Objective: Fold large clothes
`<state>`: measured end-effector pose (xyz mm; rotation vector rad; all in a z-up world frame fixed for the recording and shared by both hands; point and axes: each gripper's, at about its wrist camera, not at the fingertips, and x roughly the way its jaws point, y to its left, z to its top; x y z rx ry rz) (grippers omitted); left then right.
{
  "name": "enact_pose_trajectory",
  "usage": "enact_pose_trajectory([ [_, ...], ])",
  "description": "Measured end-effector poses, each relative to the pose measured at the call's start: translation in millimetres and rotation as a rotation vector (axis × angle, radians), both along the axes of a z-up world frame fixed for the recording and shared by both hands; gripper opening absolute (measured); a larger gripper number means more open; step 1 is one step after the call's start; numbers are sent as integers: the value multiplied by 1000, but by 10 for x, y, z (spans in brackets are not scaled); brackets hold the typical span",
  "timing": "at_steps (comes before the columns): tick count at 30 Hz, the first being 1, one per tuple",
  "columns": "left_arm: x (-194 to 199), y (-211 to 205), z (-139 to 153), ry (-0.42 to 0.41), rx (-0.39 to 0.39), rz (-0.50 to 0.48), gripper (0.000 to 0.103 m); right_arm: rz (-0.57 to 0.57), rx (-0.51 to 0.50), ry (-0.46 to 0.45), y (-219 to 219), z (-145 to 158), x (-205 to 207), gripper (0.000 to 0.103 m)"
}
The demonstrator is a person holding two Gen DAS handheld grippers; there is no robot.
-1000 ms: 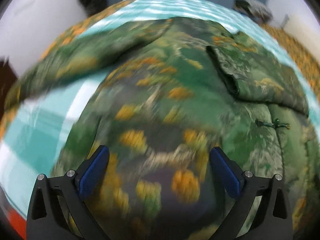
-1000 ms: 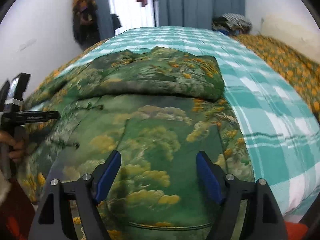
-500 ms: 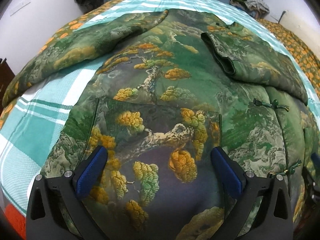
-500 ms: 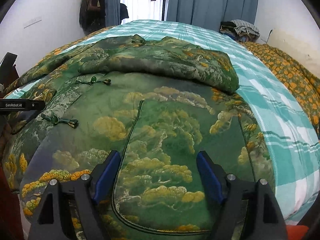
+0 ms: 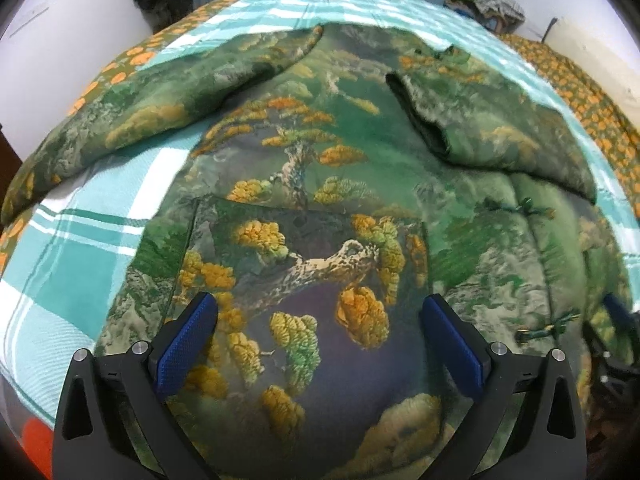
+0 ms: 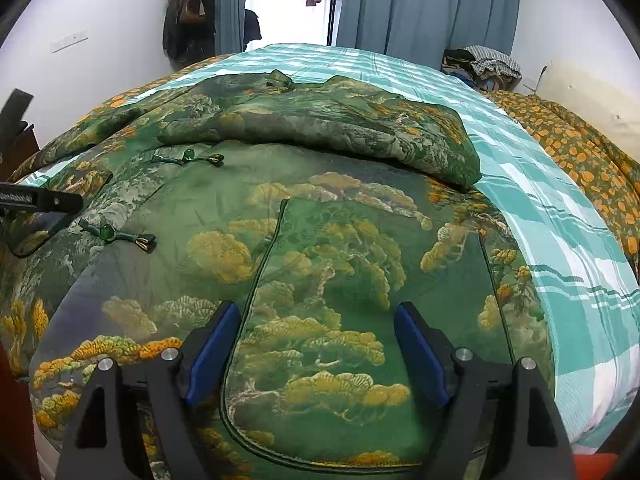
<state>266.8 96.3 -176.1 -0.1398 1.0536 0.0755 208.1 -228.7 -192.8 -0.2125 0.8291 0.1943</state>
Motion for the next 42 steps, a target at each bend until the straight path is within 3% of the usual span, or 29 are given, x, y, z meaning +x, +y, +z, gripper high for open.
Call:
enact_pose_trajectory([
  [8, -53, 575, 421, -90, -64, 129, 102, -4, -7, 3, 21, -3, 5, 82],
  [15, 30, 1575, 342, -113, -80, 326, 102, -5, -8, 2, 25, -8, 6, 82],
  [18, 64, 2098, 198, -133, -153, 469, 102, -9, -10, -4, 35, -14, 4, 82],
  [24, 156, 3011, -108, -194, -393, 741, 101, -19, -21, -7, 56, -25, 5, 82],
  [26, 137, 3205, -246, -224, -482, 837, 97, -20, -22, -13, 60, -31, 5, 83],
  [27, 128, 3281, -311, -240, -522, 876, 90, -20, -22, -17, 61, -36, 3, 83],
  [29, 109, 3368, -374, -262, -574, 908, 70, -22, -27, -23, 69, -46, 2, 83],
  [30, 119, 3411, -404, -271, -590, 917, 52, -24, -30, -27, 74, -49, 1, 83],
  [31, 118, 3417, -396, -274, -585, 922, 29, -25, -31, -30, 77, -52, 0, 83],
  [33, 99, 3414, -346, -292, -576, 905, 16, -28, -33, -35, 86, -61, 3, 83],
  [35, 104, 3358, -216, -309, -535, 868, 12, -30, -33, -36, 92, -70, 10, 83],
  [37, 178, 3185, 37, -321, -421, 788, 11, -33, -27, -33, 88, -72, 17, 83],
  [40, 353, 2739, 560, -370, -217, 601, 10, -34, -22, -32, 80, -75, 24, 83],
  [42, 461, 2232, 947, -426, -88, 432, 10, -33, -19, -30, 77, -72, 30, 83],
])
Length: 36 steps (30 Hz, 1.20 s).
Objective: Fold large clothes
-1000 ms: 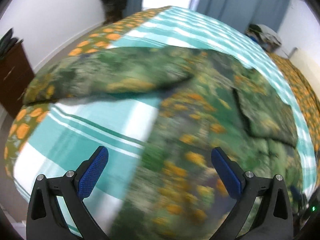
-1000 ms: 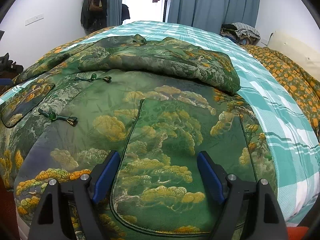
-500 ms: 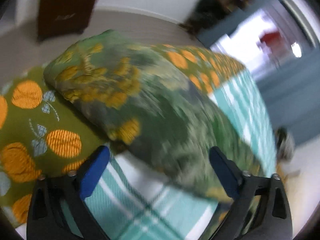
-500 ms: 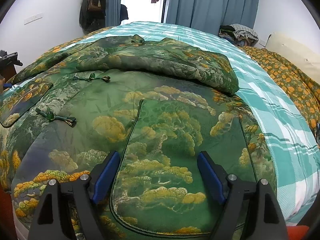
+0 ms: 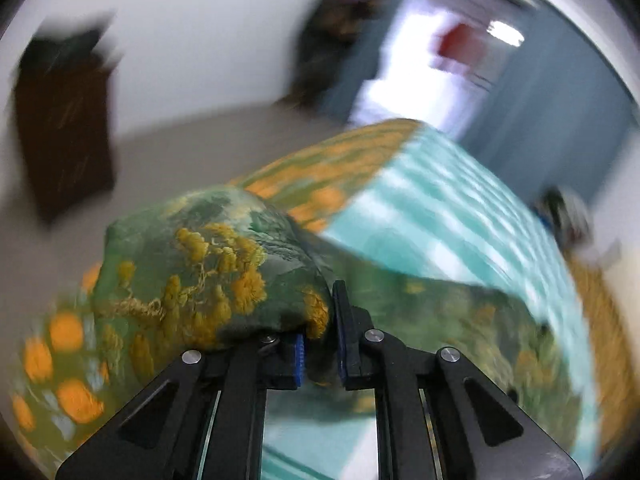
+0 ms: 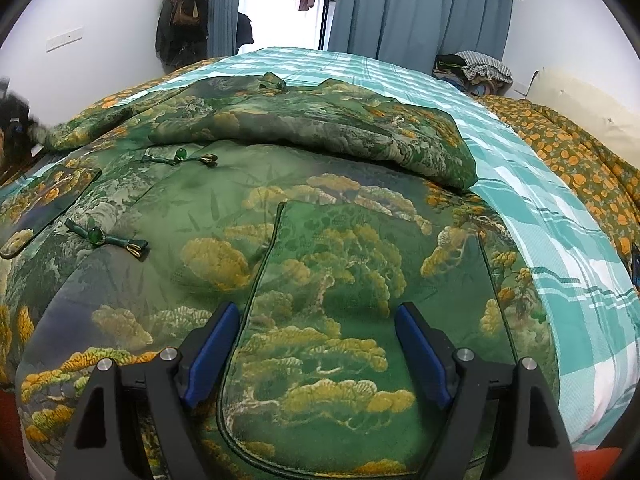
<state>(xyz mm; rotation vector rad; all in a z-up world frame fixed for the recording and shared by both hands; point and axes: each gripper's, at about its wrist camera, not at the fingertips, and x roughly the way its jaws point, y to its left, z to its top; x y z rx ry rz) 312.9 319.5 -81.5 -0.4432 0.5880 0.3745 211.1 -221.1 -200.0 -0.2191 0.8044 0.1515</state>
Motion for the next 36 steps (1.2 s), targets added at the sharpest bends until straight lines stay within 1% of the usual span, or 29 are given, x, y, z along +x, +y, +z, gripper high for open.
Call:
enact_pose_trajectory([
  [2, 46, -446, 240, -26, 105, -121, 10, 1, 5, 3, -6, 2, 3, 83],
  [3, 85, -787, 361, -39, 167, -209, 10, 0, 8, 6, -11, 3, 12, 83],
  [4, 104, -959, 410, -45, 198, -257, 10, 1, 10, 8, -13, 5, 16, 83],
  [6, 154, -1593, 474, -49, 287, -406, 10, 1, 13, 10, -19, 7, 16, 83],
  [7, 172, -1793, 459, -47, 309, -451, 10, 1, 14, 11, -22, 7, 18, 83],
  [9, 242, -2275, 327, -21, 357, -547, 10, 1, 16, 12, -25, 7, 18, 83],
  [10, 266, -2425, 252, -5, 368, -574, 10, 2, 17, 12, -26, 6, 16, 83],
  [12, 363, -2746, -10, 55, 370, -628, 10, 3, 20, 13, -34, 9, 17, 83],
  [14, 447, -2931, -272, 121, 367, -650, 10, 7, 23, 22, -43, 19, 15, 83],
  [18, 538, -3107, -722, 240, 396, -654, 12, 27, 31, 60, -72, 70, 10, 83],
  [20, 489, -3082, -793, 258, 395, -641, 16, 36, 49, 83, -102, 109, 9, 83],
  [21, 442, -3052, -796, 258, 399, -634, 27, 38, 73, 99, -136, 151, 12, 83],
  [22, 387, -3044, -793, 259, 398, -636, 49, 38, 95, 107, -162, 183, 13, 83],
  [24, 229, -3023, -743, 249, 392, -635, 75, 26, 176, 119, -262, 282, 58, 83],
  [25, 132, -2995, -709, 236, 391, -634, 79, 14, 220, 120, -311, 334, 98, 83],
  [27, -66, -2964, -729, 221, 382, -645, 82, -5, 302, 120, -390, 421, 199, 83],
  [28, -141, -2928, -721, 222, 372, -642, 82, -15, 365, 121, -432, 483, 303, 83],
  [30, -319, -2791, -753, 220, 334, -622, 83, -27, 443, 132, -442, 534, 465, 83],
  [31, -295, -2757, -785, 219, 317, -610, 83, -36, 503, 150, -442, 558, 605, 83],
  [33, -398, -2620, -851, 216, 278, -577, 84, -65, 633, 192, -417, 588, 887, 83],
  [36, -506, -2440, -976, 215, 200, -529, 85, -64, 763, 246, -265, 584, 1206, 82],
])
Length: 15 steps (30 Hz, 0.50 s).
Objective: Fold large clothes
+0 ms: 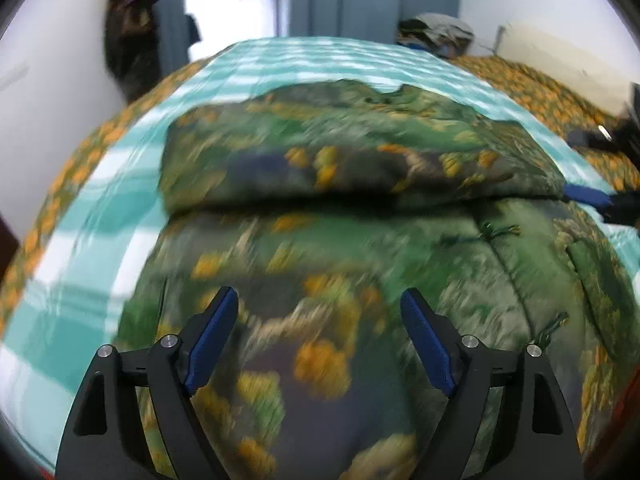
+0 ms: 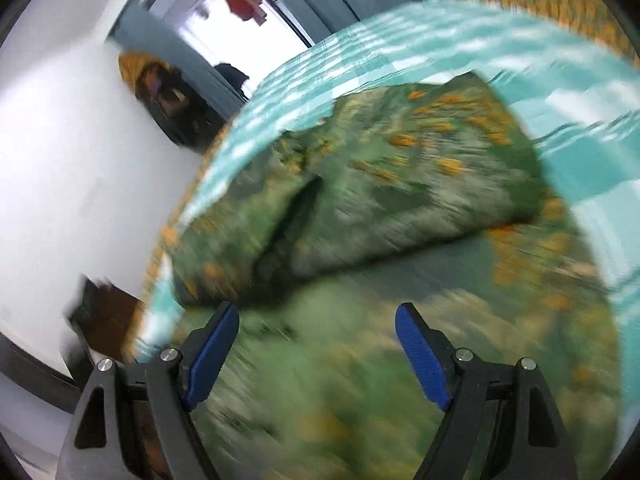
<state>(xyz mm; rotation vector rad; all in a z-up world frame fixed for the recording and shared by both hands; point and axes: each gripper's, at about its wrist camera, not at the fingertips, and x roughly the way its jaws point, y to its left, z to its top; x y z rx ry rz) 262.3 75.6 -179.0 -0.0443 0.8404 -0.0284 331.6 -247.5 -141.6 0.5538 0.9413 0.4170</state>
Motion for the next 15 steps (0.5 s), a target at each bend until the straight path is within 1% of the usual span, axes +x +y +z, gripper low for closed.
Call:
enact_pose_trajectory([
  [1, 0, 52, -55, 17, -27, 14, 85, 11, 38, 30, 109, -32, 170, 82],
  [3, 23, 84, -121, 40, -51, 23, 85, 24, 44, 61, 296, -95, 376, 79],
  [4, 33, 83, -114, 35, -53, 18, 86, 36, 41, 81, 400, -142, 478, 78],
  [6, 46, 62, -106, 27, -56, 4, 88, 55, 18, 140, 593, -273, 646, 67],
  [7, 43, 52, -110, 23, -55, -4, 89, 69, -22, 182, 696, -341, 717, 53],
  [8, 50, 37, -117, 22, -52, -10, 89, 79, -58, 202, 782, -364, 780, 28],
  [9, 56, 26, -123, 21, -52, -15, 89, 82, -85, 191, 845, -323, 815, 18],
  [10, 44, 27, -127, 20, -54, -19, 89, 89, -98, 160, 878, -229, 868, 17],
  [12, 46, 27, -127, 18, -63, -28, 90, 106, -138, 52, 920, 44, 953, 16],
  [14, 61, 28, -135, 21, -69, -33, 91, 104, -234, -70, 946, 349, 1065, 16],
  [15, 34, 48, -131, 23, -72, -33, 91, 102, -254, -91, 943, 408, 1104, 16],
])
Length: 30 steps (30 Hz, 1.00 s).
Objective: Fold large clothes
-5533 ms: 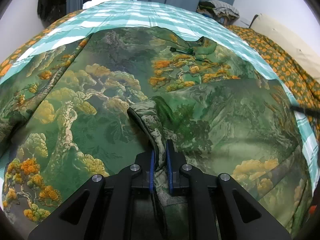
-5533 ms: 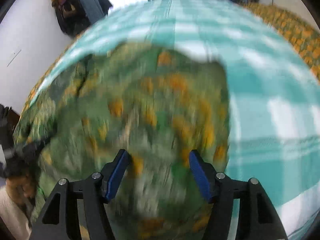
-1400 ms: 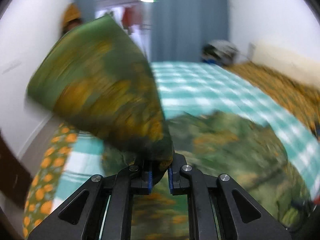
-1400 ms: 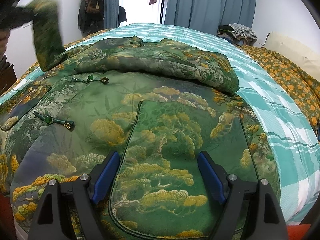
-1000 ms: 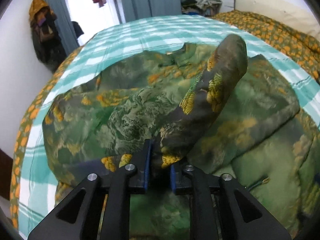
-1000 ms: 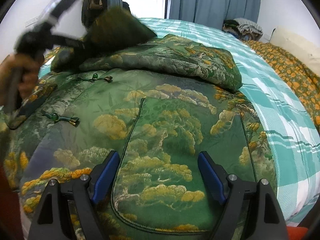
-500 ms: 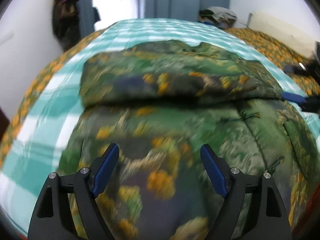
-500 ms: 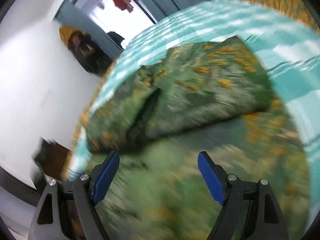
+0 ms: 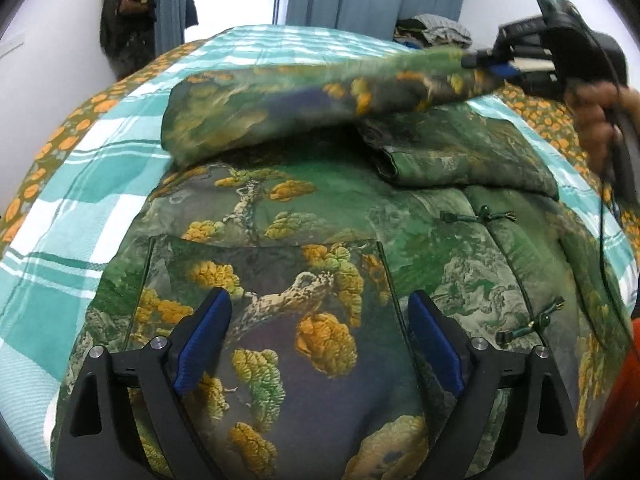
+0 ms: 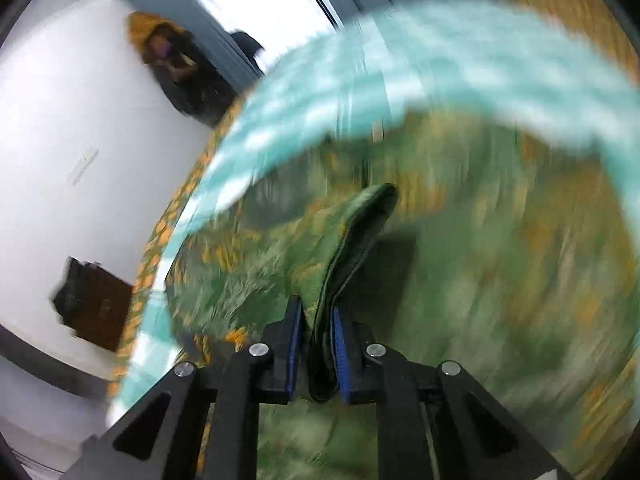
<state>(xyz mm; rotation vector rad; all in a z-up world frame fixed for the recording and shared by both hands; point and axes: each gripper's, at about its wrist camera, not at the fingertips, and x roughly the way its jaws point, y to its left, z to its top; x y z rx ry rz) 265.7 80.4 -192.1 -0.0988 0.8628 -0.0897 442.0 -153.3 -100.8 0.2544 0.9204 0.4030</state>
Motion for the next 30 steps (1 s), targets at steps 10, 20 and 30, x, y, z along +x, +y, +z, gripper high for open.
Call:
enact_pose_trajectory([
  [10, 95, 51, 120, 47, -11, 16, 92, -25, -184, 32, -95, -572, 246, 43],
  [20, 1071, 156, 1087, -39, -82, 10, 96, 199, -195, -121, 304, -256, 74, 43],
  [30, 2202, 507, 16, 93, -41, 134, 91, 151, -156, 73, 248, -954, 222, 41],
])
